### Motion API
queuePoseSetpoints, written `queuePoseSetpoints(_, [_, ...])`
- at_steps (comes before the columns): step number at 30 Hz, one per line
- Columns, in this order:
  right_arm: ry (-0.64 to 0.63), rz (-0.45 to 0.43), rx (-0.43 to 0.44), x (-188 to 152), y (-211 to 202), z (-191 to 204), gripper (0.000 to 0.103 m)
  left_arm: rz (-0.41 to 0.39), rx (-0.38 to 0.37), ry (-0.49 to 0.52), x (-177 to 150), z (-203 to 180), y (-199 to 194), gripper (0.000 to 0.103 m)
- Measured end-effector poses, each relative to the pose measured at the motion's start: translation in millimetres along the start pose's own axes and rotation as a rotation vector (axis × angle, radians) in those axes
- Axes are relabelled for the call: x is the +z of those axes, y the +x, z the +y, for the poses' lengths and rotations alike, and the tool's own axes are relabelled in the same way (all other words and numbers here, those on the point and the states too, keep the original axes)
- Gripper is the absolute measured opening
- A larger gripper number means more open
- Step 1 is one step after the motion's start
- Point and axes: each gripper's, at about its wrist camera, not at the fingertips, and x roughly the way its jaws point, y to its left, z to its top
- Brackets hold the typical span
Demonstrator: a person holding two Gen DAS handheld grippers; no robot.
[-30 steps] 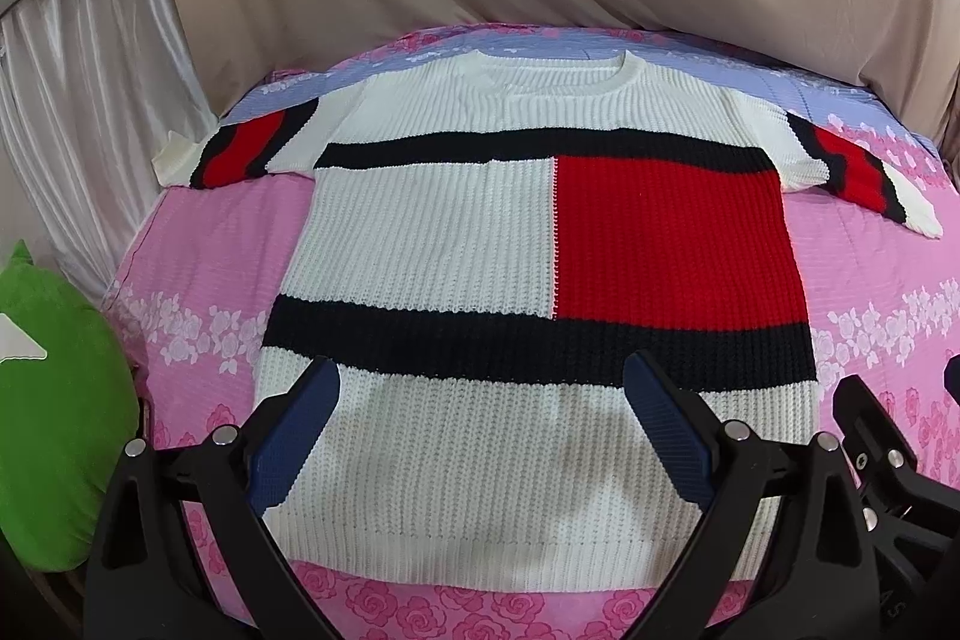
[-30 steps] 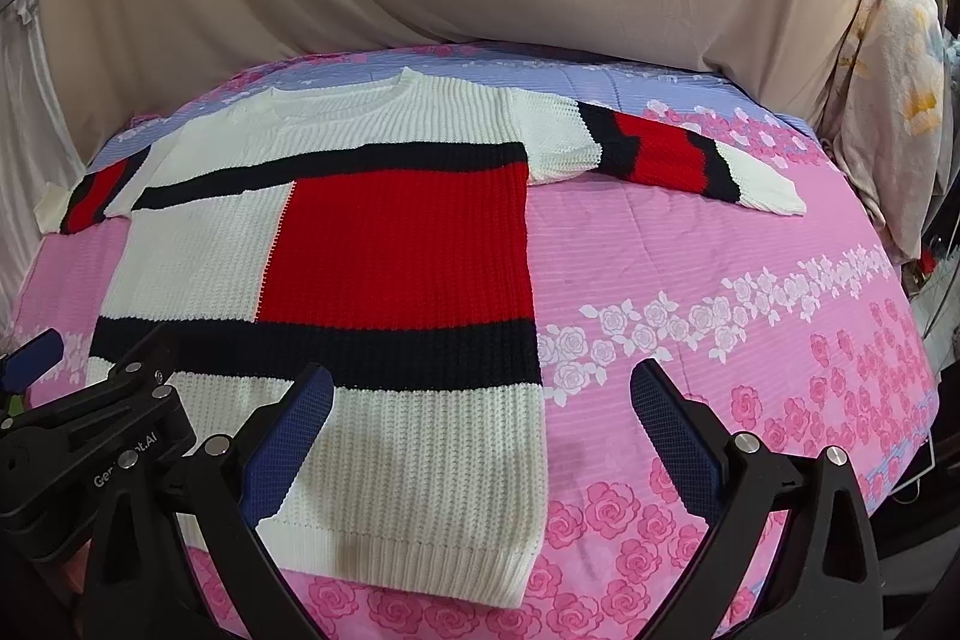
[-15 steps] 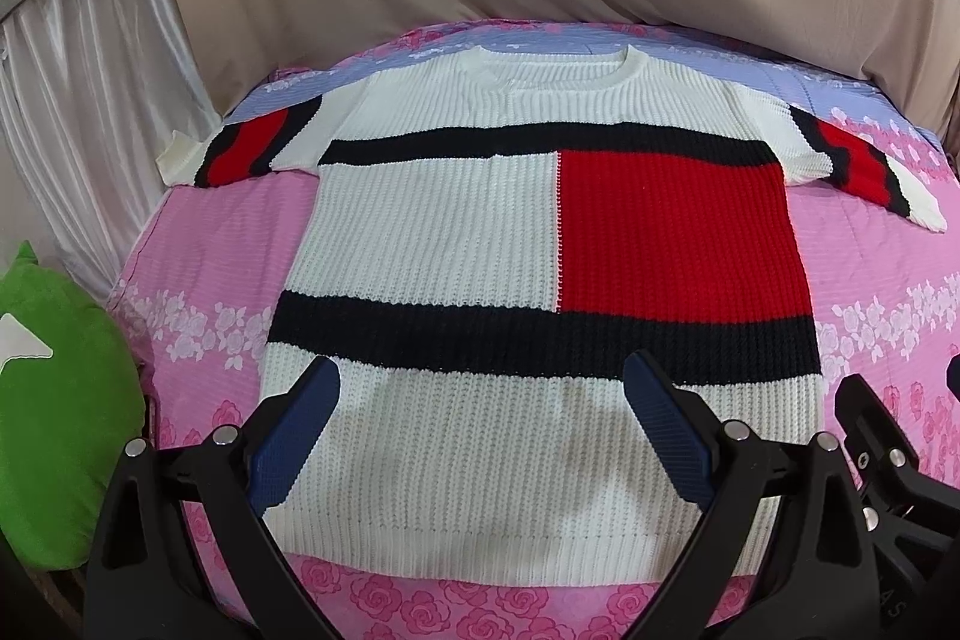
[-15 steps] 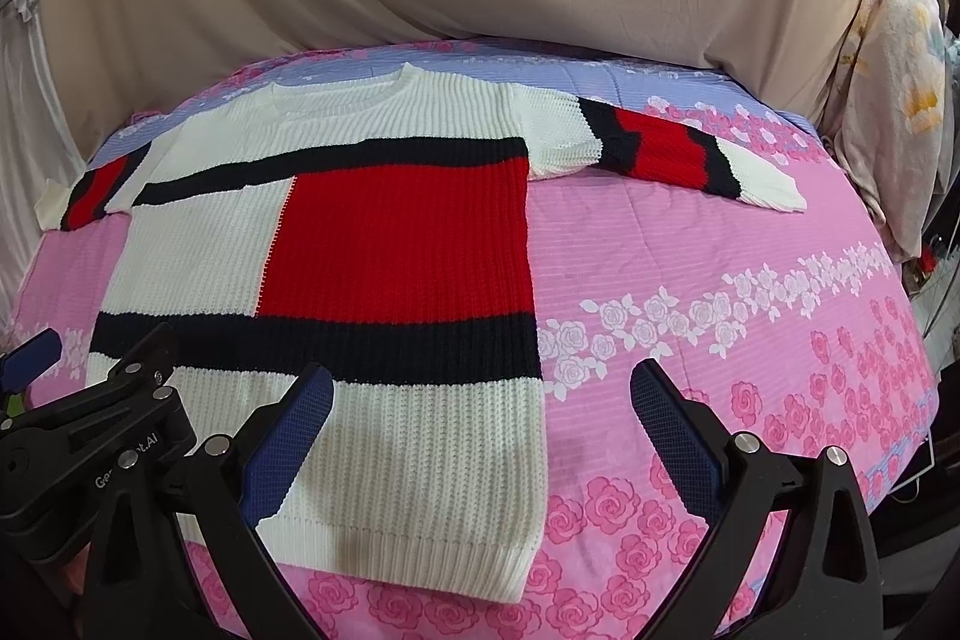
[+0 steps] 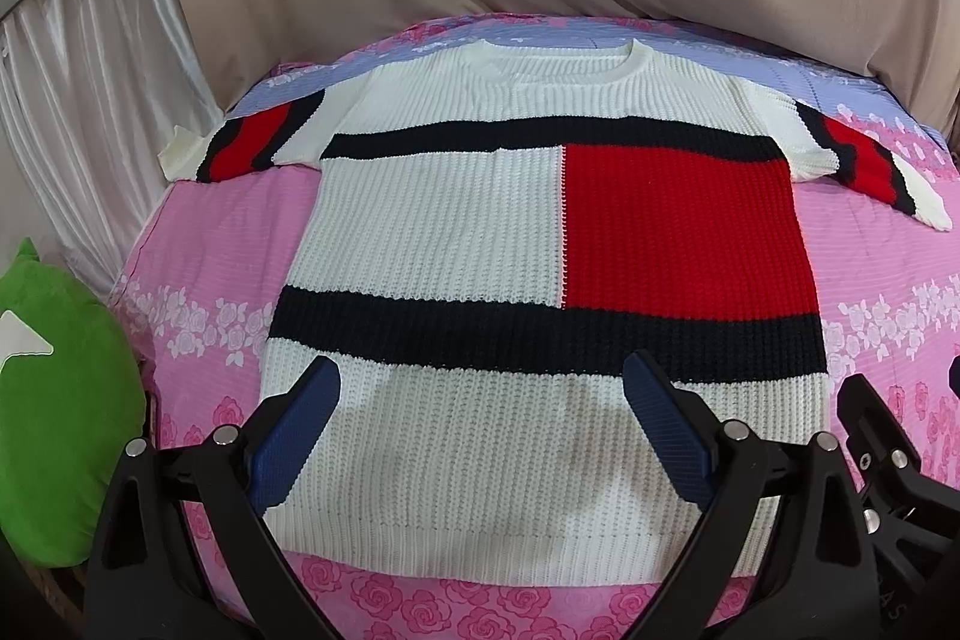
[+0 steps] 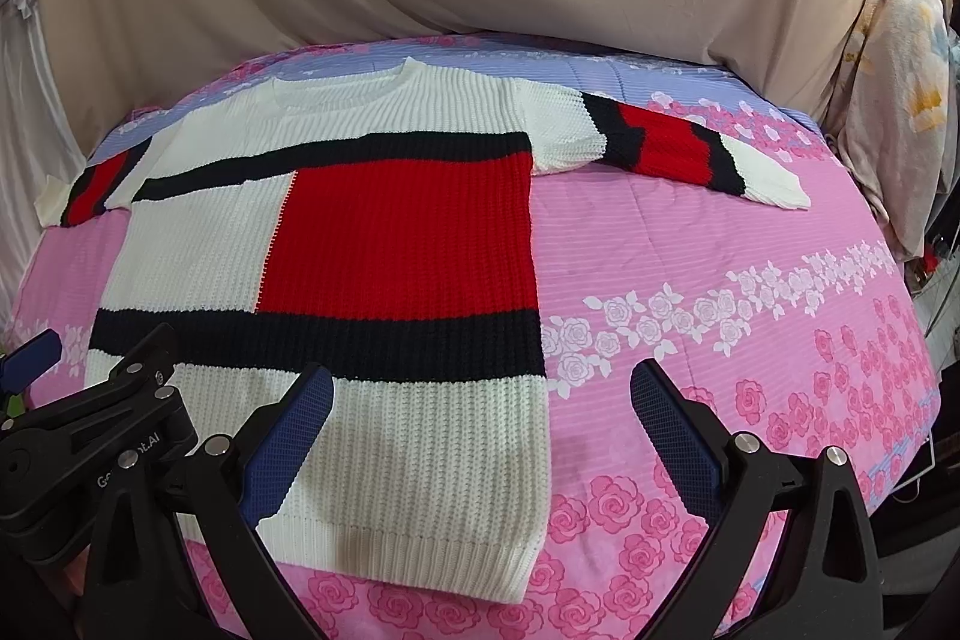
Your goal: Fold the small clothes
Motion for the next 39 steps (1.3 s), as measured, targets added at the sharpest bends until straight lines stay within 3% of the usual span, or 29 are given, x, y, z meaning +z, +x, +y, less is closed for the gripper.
queuePoseSetpoints(39, [-0.002,0.026,0.001,0.5,9.5,1.7,0.098,0.024,0.014,0.011,2.9,-6.4,9.6,0.092])
